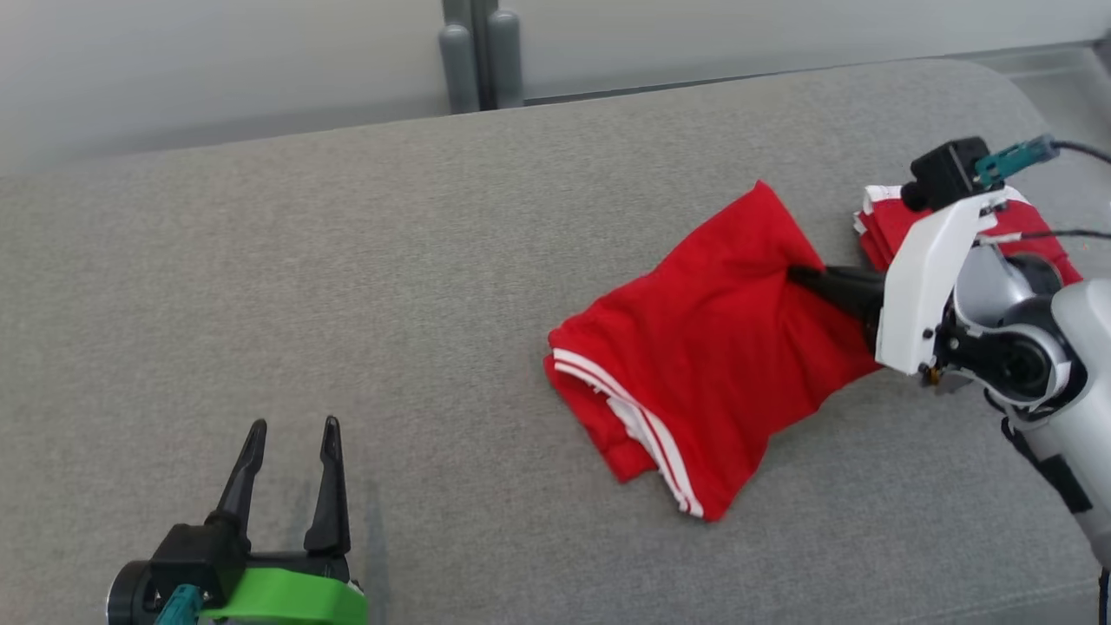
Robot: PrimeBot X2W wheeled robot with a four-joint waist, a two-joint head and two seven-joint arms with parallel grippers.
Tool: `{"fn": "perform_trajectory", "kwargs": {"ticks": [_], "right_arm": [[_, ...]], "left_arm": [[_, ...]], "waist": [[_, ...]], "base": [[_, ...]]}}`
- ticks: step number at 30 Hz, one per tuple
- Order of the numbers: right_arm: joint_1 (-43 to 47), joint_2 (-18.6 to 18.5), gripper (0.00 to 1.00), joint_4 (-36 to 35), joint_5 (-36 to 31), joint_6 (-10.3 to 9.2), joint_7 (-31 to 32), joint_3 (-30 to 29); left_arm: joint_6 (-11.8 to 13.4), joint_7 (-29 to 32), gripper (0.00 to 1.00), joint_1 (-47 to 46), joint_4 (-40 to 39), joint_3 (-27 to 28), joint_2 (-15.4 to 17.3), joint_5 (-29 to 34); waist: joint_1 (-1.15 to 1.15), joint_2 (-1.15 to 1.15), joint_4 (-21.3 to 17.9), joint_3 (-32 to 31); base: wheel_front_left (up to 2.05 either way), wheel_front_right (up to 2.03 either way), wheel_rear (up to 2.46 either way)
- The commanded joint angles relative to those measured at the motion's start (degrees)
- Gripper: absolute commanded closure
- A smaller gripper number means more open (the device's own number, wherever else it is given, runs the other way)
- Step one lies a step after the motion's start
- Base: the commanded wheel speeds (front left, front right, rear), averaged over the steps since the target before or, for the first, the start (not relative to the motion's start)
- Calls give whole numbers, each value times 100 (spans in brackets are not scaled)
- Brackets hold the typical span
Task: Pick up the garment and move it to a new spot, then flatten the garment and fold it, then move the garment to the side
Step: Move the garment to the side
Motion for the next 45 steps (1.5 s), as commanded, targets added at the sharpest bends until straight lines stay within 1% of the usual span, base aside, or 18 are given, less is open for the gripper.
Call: {"fn": "perform_trajectory", "kwargs": {"ticks": [1,6,10,15,18,19,20,21,23,26,31,34,37,41,42,43,44,45], "right_arm": [[-149,-61,100,-41,-51,0,87,-45],[-717,-86,100,-43,-306,0,432,-370],[-914,-36,100,-22,-484,0,544,-652],[-971,111,100,36,-698,0,638,-1020],[-913,142,100,89,-857,0,641,-1269],[-913,142,100,89,-857,0,641,-1269],[-863,166,100,138,-946,0,598,-1482],[-863,166,100,138,-946,0,598,-1482],[-826,167,100,187,-1056,0,555,-1671],[-799,171,100,314,-1342,0,343,-1915],[-844,390,100,646,-1749,0,-162,-2371],[-875,429,100,866,-2021,0,-438,-2592],[-864,415,100,1119,-2308,0,-689,-2815],[-800,350,100,1587,-2857,-1,-1225,-3234],[-793,379,97,1747,-3021,-1,-1352,-3347],[-780,446,91,1903,-3145,-1,-1435,-3420],[-779,476,75,2035,-3331,0,-1546,-3485],[-807,451,51,2125,-3558,-1,-1718,-3575]], "left_arm": [[-6,-13,0,-138,-69,-20,8,-32],[-22,-13,0,-323,-224,-105,10,-58],[-36,-13,0,-360,-277,-87,10,-29],[-47,-13,0,-352,-343,-53,10,30],[-56,-13,0,-313,-408,-31,23,61],[-56,-13,0,-313,-408,-31,23,61],[-64,-13,0,-313,-432,-42,51,93],[-64,-13,0,-313,-432,-42,51,93],[-73,-13,0,-347,-445,-46,85,114],[-81,-13,0,-452,-461,-67,126,120],[-88,-13,0,-550,-482,-150,183,156],[-89,-13,0,-557,-468,-195,247,168],[-93,-13,0,-586,-457,-238,315,163],[-96,-13,0,-679,-435,-311,396,150],[-96,-13,0,-701,-434,-331,419,143],[-97,-13,0,-711,-433,-345,440,141],[-95,-13,0,-715,-430,-355,455,139],[-94,-13,0,-721,-430,-363,465,132]], "waist": [[0,0,-446,78],[0,0,-711,355],[0,0,-779,487],[0,0,-884,607],[0,0,-961,655],[0,0,-961,655],[0,0,-991,674],[0,0,-991,674],[0,0,-1016,698],[0,0,-1026,765],[0,0,-971,949],[0,0,-922,1044],[0,0,-839,1136],[0,0,-678,1249],[0,0,-640,1272],[0,0,-606,1288],[0,0,-576,1302],[0,0,-549,1318]], "base": [[0,0,0],[0,0,0],[0,0,0],[0,0,0],[0,0,0],[0,0,0],[0,0,0],[0,0,0],[0,0,0],[0,0,0],[0,0,0],[0,0,0],[0,0,0],[0,0,0],[0,0,0],[0,0,0],[0,0,0],[0,0,0]]}}
